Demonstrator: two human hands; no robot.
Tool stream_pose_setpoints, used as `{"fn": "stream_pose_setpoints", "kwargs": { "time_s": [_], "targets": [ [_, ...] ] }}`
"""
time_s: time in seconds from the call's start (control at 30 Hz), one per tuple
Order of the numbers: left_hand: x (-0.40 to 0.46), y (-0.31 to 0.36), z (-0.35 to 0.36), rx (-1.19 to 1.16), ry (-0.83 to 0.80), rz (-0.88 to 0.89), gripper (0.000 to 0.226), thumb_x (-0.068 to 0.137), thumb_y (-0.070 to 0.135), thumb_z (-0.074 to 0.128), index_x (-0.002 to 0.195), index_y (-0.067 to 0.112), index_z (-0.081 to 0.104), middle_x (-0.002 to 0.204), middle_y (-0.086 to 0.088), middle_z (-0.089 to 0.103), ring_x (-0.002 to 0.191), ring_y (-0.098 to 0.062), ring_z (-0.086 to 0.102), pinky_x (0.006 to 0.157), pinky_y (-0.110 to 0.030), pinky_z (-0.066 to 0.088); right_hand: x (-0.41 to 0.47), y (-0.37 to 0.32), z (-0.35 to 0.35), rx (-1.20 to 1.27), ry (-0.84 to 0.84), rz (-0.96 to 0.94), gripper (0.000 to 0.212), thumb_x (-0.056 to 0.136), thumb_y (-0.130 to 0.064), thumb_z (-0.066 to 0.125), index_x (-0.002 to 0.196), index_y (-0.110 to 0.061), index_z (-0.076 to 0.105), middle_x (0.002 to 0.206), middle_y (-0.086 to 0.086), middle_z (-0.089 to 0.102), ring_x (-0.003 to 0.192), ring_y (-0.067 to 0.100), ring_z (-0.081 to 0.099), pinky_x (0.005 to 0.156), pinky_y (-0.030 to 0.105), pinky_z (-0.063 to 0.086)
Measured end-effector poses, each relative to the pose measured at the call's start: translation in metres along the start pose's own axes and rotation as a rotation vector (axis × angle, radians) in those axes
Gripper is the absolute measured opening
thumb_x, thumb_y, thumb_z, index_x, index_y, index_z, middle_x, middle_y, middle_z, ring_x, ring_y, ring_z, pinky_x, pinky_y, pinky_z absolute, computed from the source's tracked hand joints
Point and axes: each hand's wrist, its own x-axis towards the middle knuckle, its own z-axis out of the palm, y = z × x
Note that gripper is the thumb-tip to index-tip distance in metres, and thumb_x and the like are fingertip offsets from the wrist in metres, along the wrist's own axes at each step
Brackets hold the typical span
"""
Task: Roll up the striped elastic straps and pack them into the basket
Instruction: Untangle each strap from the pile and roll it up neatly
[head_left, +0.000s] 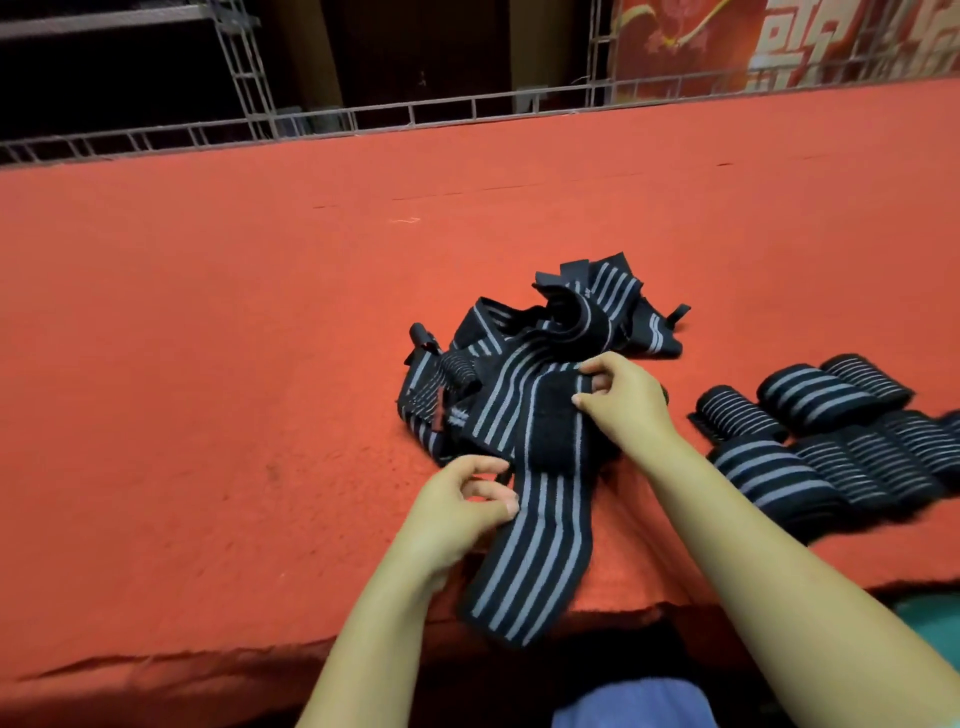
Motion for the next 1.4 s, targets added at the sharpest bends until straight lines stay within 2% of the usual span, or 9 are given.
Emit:
{"fn": "stream_pose_setpoints", "kwargs": {
  "time_s": [0.2,0.33,0.53,0.67,0.9,1.0,1.07,1.2,1.4],
  "targets": [
    [-0.01,0.042,-0.021,-0.481,0.037,0.087,0.021,0.088,-0.01,0.055,0.094,0.004,0.069,0.088,-0.008,0.076,0.074,-0.012,0.071,0.065,-0.018,0.057,-0.02,-0.036,-0.028,0.249,0.089,-0.283,0.036,0.081,0.002,0.06,0.101,-0.028,0.059,0.09,-0.008,0.063,0.066,0.002,0.048,0.067,0.01,0.039],
    [-0.012,0.065,-0.029,-0.65,0.104,0.179,0.016,0.091,-0.005,0.052,0.094,0.002,0.066,0.082,-0.009,0.076,0.069,-0.012,0.071,0.061,-0.019,0.056,-0.04,-0.058,-0.05,0.504,0.043,-0.392,0.043,0.08,0.01,0.055,0.094,-0.03,0.055,0.078,-0.028,0.057,0.062,0.002,0.044,0.062,0.016,0.04],
    [-0.014,0.077,-0.019,-0.545,0.117,0.222,0.028,0.096,0.03,0.053,0.1,0.005,0.065,0.085,-0.012,0.074,0.072,-0.015,0.071,0.067,-0.024,0.058,-0.076,-0.056,-0.046,0.477,-0.188,-0.524,0.043,0.077,0.014,0.054,0.09,-0.027,0.05,0.082,-0.021,0.055,0.068,0.003,0.045,0.061,0.013,0.036],
    [-0.008,0.069,-0.008,-0.273,0.13,0.176,0.056,0.069,0.059,0.063,0.095,0.009,0.067,0.094,-0.012,0.071,0.083,-0.02,0.066,0.081,-0.037,0.053,-0.097,-0.039,-0.023,0.361,-0.358,-0.555,0.036,0.071,-0.002,0.053,0.091,-0.032,0.05,0.086,-0.014,0.056,0.069,0.003,0.047,0.065,0.012,0.036],
    [0.003,0.048,-0.009,-0.319,0.205,0.107,0.016,0.088,0.004,0.065,0.077,0.01,0.054,0.075,-0.012,0.056,0.066,-0.019,0.053,0.059,-0.029,0.044,-0.102,-0.017,-0.02,0.513,-0.426,-0.387,0.03,0.077,-0.002,0.067,0.089,-0.026,0.053,0.102,-0.014,0.064,0.073,0.0,0.054,0.066,0.018,0.041],
    [0.001,0.046,-0.018,-0.273,0.181,0.146,0.02,0.086,-0.006,0.062,0.078,0.009,0.052,0.067,-0.007,0.059,0.06,-0.016,0.055,0.054,-0.025,0.044,-0.096,-0.014,-0.022,0.754,-0.289,-0.15,0.019,0.087,-0.004,0.067,0.082,-0.011,0.05,0.106,0.009,0.071,0.071,0.005,0.065,0.063,0.016,0.048],
    [-0.003,0.046,-0.025,-0.257,0.112,0.185,0.024,0.082,-0.01,0.066,0.081,0.009,0.051,0.065,-0.003,0.063,0.058,-0.013,0.059,0.053,-0.022,0.048,-0.087,-0.015,-0.019,0.743,-0.176,-0.006,0.015,0.092,-0.015,0.059,0.082,-0.011,0.049,0.098,0.02,0.069,0.069,0.006,0.069,0.057,0.016,0.048],
    [-0.013,0.043,-0.044,-0.197,-0.054,0.261,0.032,0.063,0.006,0.074,0.089,0.013,0.058,0.08,-0.004,0.068,0.07,-0.016,0.066,0.062,-0.023,0.054,-0.073,-0.022,0.0,0.848,-0.22,0.174,0.01,0.095,-0.024,0.055,0.097,-0.014,0.052,0.076,-0.002,0.071,0.068,0.007,0.068,0.061,0.022,0.054],
    [-0.024,0.035,-0.066,-0.094,-0.083,0.231,0.029,0.068,0.005,0.069,0.097,0.006,0.063,0.087,-0.007,0.072,0.08,-0.019,0.068,0.069,-0.024,0.055,-0.072,-0.034,0.018,0.928,-0.164,-0.01,0.032,0.086,0.013,0.058,0.096,-0.017,0.052,0.083,-0.001,0.068,0.07,0.011,0.06,0.068,0.025,0.05]
  ]
}}
